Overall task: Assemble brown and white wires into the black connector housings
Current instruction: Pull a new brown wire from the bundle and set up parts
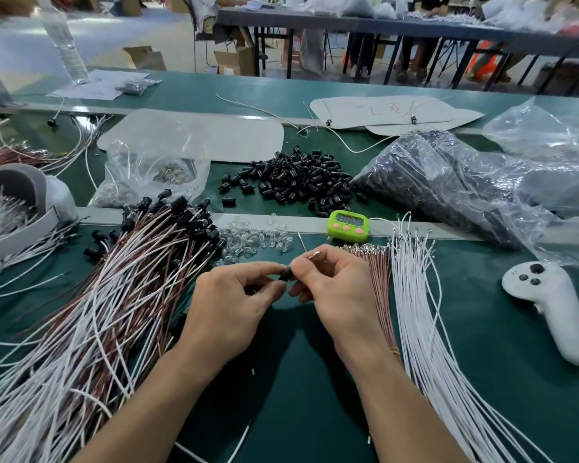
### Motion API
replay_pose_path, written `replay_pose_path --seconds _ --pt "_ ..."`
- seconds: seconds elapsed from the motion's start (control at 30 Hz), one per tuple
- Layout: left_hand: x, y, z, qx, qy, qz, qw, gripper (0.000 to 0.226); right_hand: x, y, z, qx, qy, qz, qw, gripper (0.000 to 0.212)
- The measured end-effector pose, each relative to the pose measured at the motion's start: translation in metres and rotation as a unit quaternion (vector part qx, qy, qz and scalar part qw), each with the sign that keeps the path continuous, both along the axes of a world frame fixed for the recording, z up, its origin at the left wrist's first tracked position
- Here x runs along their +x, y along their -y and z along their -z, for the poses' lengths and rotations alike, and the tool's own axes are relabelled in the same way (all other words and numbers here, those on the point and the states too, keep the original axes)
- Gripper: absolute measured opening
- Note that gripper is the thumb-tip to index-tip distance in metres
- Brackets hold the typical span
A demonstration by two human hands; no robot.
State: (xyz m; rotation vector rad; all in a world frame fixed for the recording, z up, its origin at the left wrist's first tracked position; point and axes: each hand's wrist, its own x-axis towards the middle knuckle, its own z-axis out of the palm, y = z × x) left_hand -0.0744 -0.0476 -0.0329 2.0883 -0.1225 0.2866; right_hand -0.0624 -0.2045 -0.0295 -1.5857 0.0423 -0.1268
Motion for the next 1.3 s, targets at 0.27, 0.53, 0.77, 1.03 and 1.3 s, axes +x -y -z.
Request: replay_pose_path --seconds 0.27,0.53,0.77,1.03,1.3 --pt "0.003 -0.001 0.002 0.012 0.000 -0.031 0.999 0.020 0.002 0.006 -0.005 0.087 -0.015 0.043 0.995 0.028" --pt "0.001 0.000 0.000 0.026 -0.012 -0.018 0.999 0.021 0.001 0.006 -0.009 0.078 -0.008 0.037 0.996 0.023" --pt "0.003 0.001 -0.003 -0.107 -0.091 0.032 0.990 0.031 -0.006 0.001 -0.015 0.039 0.046 0.006 0.998 0.010" --pt "0.005 0.002 -0.007 -0.237 -0.099 0.081 0.963 0.040 -0.007 0.007 -0.022 0.093 0.077 -0.022 0.992 0.013" --pt "0.003 0.004 -0.013 -0.240 -0.068 0.088 0.964 0.047 -0.006 0.012 -0.021 0.076 0.069 0.000 0.995 0.013"
